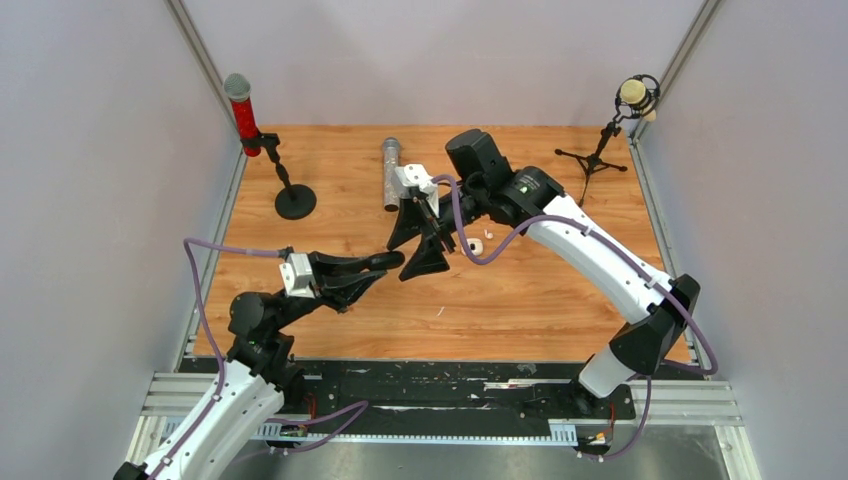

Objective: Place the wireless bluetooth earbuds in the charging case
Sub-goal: Close the charging case, then place the charging case at the center of the board.

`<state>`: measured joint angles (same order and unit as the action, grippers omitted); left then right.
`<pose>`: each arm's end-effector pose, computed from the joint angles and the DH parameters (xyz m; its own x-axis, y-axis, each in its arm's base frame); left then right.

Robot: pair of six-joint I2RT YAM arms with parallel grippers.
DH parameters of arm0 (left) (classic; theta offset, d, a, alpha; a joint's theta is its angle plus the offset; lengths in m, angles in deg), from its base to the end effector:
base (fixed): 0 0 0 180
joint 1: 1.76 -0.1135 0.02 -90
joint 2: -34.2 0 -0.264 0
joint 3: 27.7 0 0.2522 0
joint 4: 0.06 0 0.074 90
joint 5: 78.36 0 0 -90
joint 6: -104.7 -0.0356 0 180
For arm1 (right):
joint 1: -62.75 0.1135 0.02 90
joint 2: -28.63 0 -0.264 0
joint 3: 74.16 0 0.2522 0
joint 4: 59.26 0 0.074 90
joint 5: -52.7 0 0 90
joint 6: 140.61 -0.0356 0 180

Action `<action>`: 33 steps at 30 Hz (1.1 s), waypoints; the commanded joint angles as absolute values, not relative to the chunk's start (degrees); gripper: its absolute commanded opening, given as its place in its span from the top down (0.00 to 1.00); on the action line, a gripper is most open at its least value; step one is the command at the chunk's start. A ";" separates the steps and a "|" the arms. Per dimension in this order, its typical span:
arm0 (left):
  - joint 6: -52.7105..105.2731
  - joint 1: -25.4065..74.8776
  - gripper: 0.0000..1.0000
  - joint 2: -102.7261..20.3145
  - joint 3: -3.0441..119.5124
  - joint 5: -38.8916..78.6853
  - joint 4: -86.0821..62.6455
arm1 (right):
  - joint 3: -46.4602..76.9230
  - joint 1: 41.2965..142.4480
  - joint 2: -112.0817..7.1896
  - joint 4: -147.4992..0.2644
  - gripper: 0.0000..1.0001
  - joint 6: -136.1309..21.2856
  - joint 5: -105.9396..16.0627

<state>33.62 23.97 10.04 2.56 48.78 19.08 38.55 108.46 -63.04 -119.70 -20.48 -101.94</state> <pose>0.1010 -0.0725 0.2920 0.0916 -0.3311 -0.9391 0.9173 0.3950 -0.0497 0.2088 0.2601 0.4113 0.0153 -0.2922 -0.9562 -0.9094 -0.4017 0.1082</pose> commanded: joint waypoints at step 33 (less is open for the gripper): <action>-30.68 10.34 1.00 -47.27 36.76 61.20 -39.55 | -0.34 89.90 -30.97 -95.40 0.25 -46.34 -61.92</action>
<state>-19.80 11.86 -43.53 30.75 55.10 -31.21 0.28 90.30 -32.42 -98.41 -45.24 -62.12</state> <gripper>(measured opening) 0.325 0.743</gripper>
